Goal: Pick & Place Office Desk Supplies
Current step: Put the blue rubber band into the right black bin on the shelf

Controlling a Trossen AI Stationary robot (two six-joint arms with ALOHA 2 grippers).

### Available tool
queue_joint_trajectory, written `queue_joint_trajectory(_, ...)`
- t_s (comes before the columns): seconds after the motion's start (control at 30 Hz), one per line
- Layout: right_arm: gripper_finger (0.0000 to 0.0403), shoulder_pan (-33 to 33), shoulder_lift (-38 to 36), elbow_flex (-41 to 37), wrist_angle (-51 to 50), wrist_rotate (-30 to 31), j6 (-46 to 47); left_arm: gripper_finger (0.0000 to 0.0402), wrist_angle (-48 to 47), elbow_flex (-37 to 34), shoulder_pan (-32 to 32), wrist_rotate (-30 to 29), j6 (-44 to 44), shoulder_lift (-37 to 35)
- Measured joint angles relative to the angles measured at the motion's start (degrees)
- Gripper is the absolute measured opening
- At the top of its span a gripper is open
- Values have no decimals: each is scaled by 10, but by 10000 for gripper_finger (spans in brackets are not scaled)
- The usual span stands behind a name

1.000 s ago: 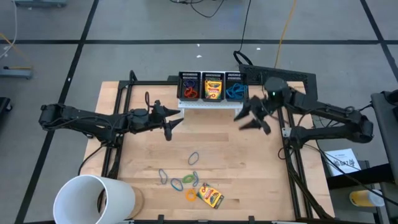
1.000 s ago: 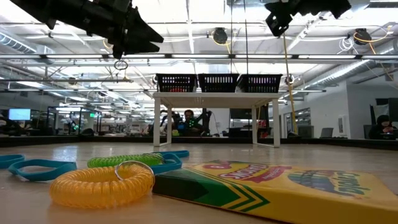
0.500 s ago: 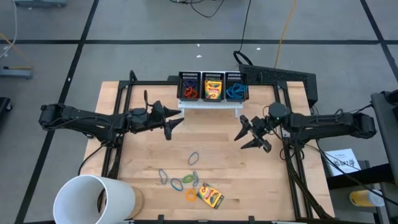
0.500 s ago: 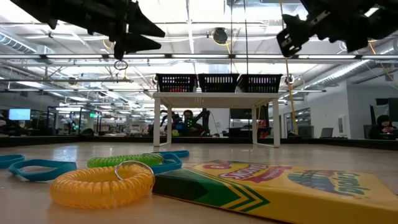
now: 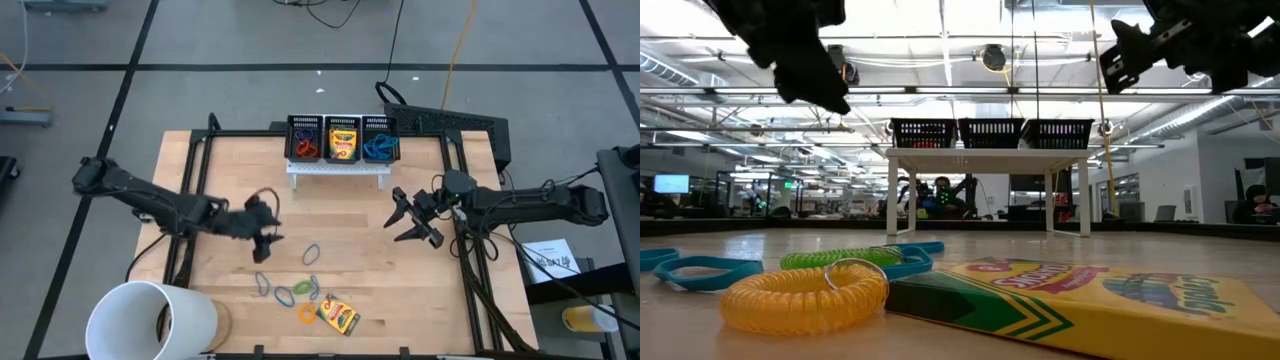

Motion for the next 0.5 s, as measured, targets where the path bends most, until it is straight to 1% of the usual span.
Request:
queue_joint_trajectory(0.13,196,-1,1,0,-4,0,-5,200,-76,17,-46,11,-73,62)
queue_joint_trajectory(0.23,196,-6,1,0,-5,0,-17,200,-106,20,-83,38,-118,101)
queue_joint_trajectory(0.33,196,-12,1,0,-5,0,-25,200,-138,20,-109,70,-181,140)
queue_joint_trajectory(0.5,196,-16,2,0,-10,0,-32,200,-137,20,-134,117,-245,186)
